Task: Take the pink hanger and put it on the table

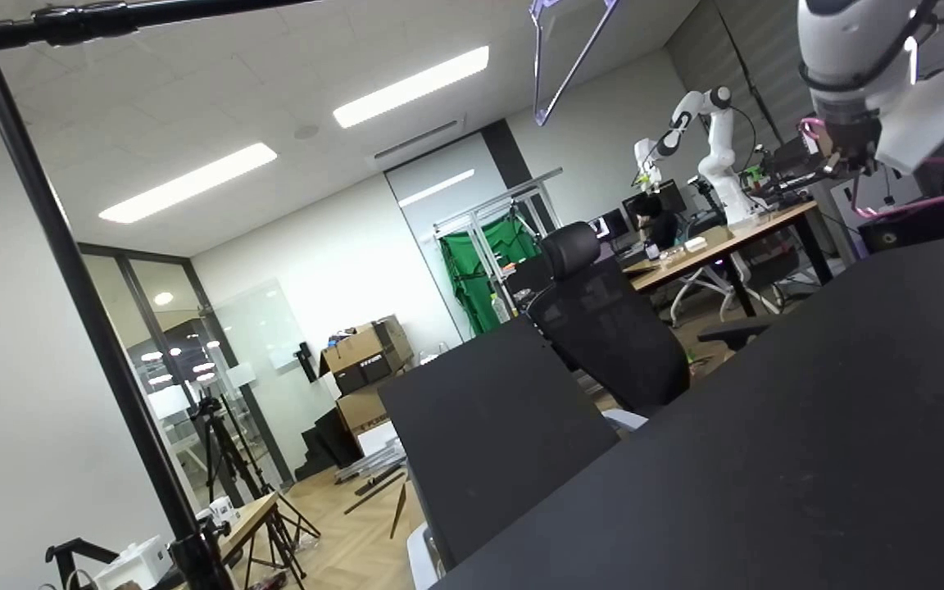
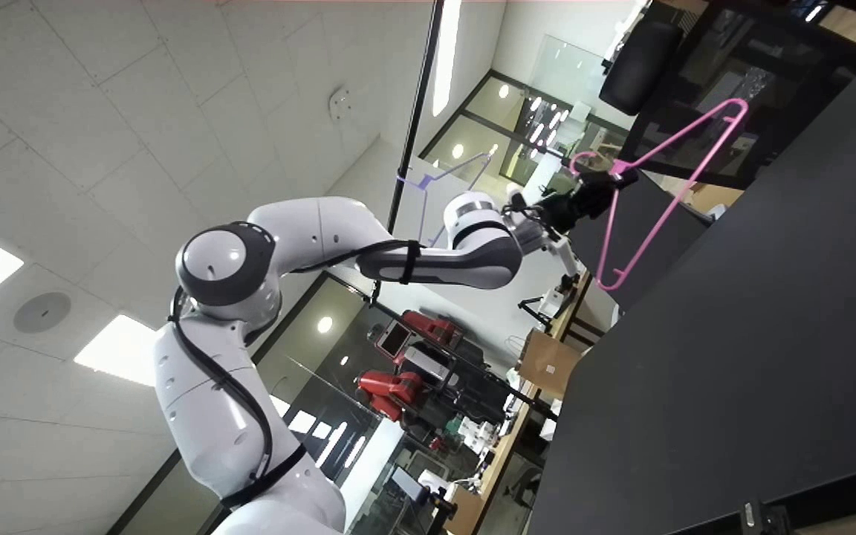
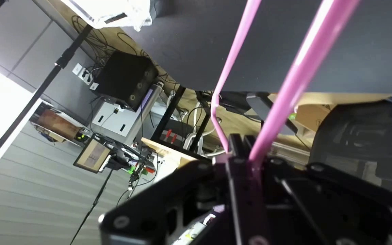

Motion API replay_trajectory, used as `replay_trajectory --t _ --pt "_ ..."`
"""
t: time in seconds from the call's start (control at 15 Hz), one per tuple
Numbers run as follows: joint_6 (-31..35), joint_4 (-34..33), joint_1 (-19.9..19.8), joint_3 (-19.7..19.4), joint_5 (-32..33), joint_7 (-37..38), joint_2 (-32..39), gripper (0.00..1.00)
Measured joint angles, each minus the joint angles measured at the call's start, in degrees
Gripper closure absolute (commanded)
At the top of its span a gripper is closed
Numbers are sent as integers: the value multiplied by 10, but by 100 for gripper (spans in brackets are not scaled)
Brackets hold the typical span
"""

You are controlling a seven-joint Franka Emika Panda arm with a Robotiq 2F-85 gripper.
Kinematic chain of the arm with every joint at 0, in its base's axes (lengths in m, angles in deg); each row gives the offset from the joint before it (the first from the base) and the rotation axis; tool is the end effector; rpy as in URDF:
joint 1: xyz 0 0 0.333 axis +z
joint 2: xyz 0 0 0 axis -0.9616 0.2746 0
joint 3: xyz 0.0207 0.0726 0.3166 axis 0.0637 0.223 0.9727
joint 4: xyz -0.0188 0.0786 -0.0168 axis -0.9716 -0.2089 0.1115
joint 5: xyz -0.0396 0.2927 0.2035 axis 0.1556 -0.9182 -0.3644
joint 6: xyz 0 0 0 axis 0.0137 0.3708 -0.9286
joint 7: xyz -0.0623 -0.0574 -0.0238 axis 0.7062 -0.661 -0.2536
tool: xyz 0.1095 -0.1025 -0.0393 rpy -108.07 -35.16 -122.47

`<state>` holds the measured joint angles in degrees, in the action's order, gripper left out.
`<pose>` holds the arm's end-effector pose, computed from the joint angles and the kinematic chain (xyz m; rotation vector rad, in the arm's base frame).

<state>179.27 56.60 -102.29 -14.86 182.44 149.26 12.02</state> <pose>0.6011 -0.1829 0.2595 2.2679 -0.5124 0.9144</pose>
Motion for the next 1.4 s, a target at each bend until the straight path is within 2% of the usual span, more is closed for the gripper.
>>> replay_trajectory --t 0.13,0.33,0.53,0.8,0.87,1.07,1.4 --pt "-14 -24 60 -61 21 28 58 99" --pt "-42 -57 110 -107 1 29 132 94" --pt "-56 -78 122 -117 -16 25 169 94" --pt "-56 -86 123 -119 -17 23 169 94" --pt "-56 -86 123 -119 -17 22 169 99" --pt "-52 -86 127 -124 -21 21 171 99" --pt "-88 -88 153 -142 -26 64 194 99"
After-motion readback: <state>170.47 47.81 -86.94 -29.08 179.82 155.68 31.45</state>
